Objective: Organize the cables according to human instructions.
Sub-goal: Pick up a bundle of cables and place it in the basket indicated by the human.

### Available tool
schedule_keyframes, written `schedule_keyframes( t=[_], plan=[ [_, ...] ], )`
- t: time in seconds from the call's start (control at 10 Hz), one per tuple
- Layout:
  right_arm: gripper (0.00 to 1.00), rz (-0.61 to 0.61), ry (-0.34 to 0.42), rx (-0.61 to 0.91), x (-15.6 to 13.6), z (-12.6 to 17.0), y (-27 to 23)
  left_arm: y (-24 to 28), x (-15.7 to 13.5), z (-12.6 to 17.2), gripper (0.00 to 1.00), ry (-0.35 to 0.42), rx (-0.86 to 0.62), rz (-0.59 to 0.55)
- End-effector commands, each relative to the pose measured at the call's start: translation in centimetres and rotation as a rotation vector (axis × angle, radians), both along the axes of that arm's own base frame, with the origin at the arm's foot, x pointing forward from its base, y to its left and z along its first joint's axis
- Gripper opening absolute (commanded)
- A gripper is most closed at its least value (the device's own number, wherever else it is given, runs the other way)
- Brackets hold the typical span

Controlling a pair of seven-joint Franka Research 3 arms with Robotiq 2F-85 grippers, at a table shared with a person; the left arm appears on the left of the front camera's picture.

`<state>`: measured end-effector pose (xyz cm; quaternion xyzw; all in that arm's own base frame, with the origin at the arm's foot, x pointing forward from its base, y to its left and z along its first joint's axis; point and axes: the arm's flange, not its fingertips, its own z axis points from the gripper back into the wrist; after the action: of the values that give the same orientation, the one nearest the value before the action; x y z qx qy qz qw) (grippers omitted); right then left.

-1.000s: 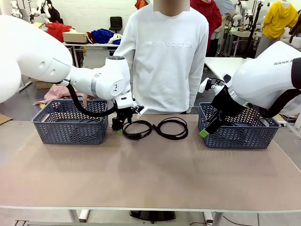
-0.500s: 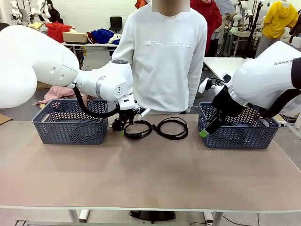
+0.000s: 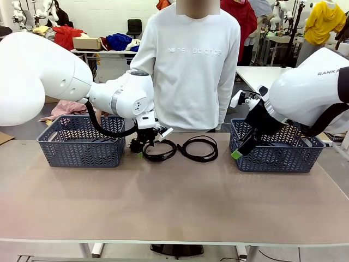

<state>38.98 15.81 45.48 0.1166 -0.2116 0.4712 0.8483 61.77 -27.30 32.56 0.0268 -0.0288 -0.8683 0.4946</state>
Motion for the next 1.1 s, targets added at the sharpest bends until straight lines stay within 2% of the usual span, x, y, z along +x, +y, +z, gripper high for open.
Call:
schedule_keyframes(
  t=[0.0,1.0],
  plan=[
    [1.0,-0.003,-0.001,0.002,0.0,0.0,-0.1,0.2,0.5,0.1,1.0,0.007,-0.005,-0.052],
    [1.0,-0.003,-0.001,0.002,0.0,0.0,-0.1,0.3,0.9,-1.1,1.0,0.058,0.024,-0.079]
  ],
)
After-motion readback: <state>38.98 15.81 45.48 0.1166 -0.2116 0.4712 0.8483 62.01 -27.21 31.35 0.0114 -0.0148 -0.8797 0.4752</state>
